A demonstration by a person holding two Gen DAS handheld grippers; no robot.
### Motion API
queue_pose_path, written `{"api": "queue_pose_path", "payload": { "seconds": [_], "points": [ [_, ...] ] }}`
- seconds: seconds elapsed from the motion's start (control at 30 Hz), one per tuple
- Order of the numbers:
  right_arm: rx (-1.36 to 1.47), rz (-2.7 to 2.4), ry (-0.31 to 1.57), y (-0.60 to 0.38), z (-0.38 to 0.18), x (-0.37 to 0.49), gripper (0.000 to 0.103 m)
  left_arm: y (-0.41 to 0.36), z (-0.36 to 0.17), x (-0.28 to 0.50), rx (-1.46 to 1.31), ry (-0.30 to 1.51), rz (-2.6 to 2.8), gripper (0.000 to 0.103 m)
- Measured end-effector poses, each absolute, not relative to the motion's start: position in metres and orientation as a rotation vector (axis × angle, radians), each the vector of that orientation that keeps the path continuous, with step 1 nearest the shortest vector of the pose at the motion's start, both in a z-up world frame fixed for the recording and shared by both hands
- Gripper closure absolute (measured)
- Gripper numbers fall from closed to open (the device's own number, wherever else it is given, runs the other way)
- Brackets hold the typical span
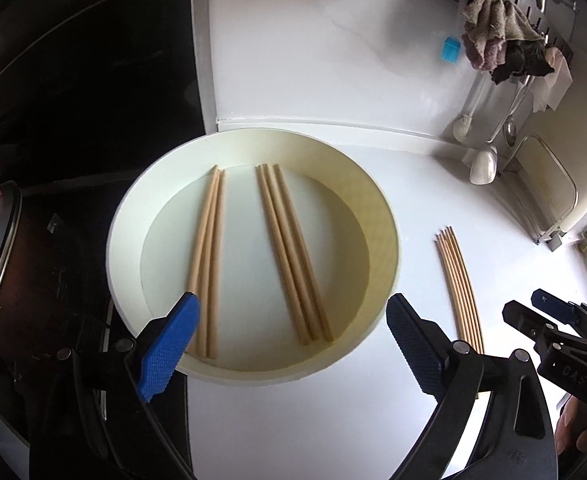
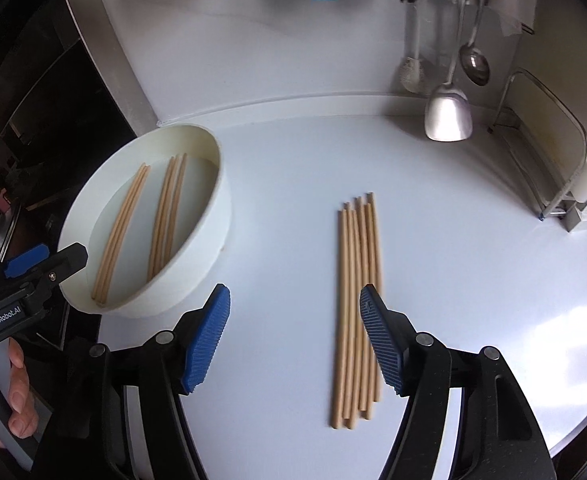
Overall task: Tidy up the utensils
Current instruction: 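Move both open tools back over the remaining chopsticks on the counter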
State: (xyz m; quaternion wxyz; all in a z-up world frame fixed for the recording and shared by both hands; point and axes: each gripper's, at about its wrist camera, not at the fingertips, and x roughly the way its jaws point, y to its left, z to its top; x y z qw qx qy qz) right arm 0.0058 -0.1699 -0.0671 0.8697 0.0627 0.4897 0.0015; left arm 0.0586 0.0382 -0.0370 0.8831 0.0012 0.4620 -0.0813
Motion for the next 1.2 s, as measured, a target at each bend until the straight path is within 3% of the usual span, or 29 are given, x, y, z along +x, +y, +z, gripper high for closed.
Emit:
{"api": "queue_pose_path", "payload": {
  "seconds": [0.7, 1.2],
  "points": [
    [0.184, -0.067, 1.043, -0.265, -0.123, -0.025, 0.038, -0.073, -0.070, 0.026, 0.039, 0.984, -0.233, 0.009],
    [0.170, 0.004, 0.974, -0.268, -0.159, 0.003, 0.038, -0.087, -0.107, 0.032, 0.015, 0.958, -0.215, 0.009]
  ]
}}
